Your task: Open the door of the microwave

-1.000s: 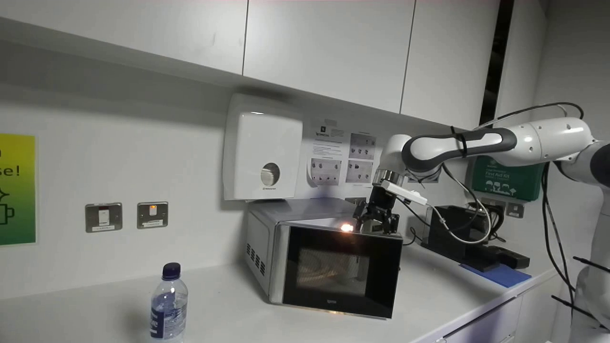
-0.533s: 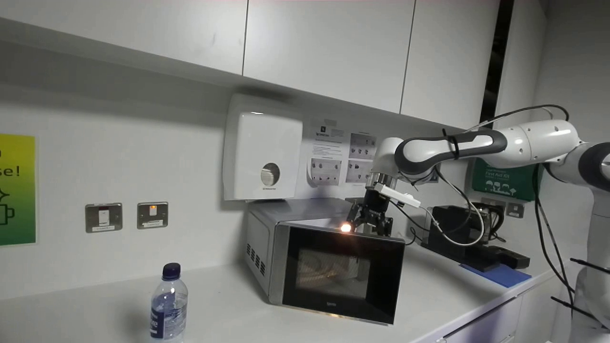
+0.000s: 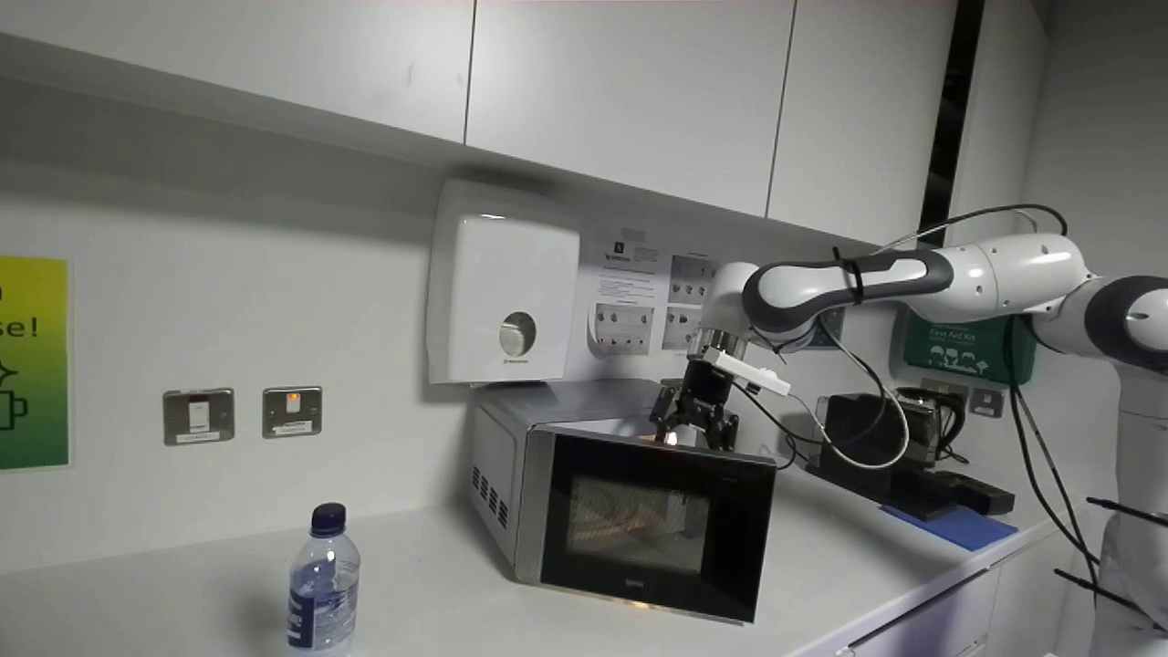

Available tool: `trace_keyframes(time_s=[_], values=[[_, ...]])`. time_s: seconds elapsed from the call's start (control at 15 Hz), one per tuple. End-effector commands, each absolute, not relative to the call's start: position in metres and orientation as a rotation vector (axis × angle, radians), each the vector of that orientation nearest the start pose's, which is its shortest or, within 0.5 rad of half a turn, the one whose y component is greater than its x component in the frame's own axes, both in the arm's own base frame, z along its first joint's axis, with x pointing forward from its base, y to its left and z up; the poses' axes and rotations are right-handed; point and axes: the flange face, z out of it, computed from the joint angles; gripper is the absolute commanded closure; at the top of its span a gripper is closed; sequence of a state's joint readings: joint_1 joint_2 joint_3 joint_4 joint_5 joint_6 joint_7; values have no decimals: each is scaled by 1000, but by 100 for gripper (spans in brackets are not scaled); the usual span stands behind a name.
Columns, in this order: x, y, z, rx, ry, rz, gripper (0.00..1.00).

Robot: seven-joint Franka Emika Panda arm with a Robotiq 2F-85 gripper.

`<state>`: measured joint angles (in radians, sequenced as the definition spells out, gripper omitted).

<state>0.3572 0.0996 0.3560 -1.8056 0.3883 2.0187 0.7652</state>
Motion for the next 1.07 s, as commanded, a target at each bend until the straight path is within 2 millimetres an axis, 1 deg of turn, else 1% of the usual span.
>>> trace_keyframes(time_s=[0.0, 0.6, 0.73, 1.0], values=[[450, 420, 511, -2735, 223, 272, 0], [433, 460, 505, -2730, 117, 373, 0], [431, 465, 504, -2733, 100, 386, 0], [435, 470, 503, -2731, 90, 400, 0]])
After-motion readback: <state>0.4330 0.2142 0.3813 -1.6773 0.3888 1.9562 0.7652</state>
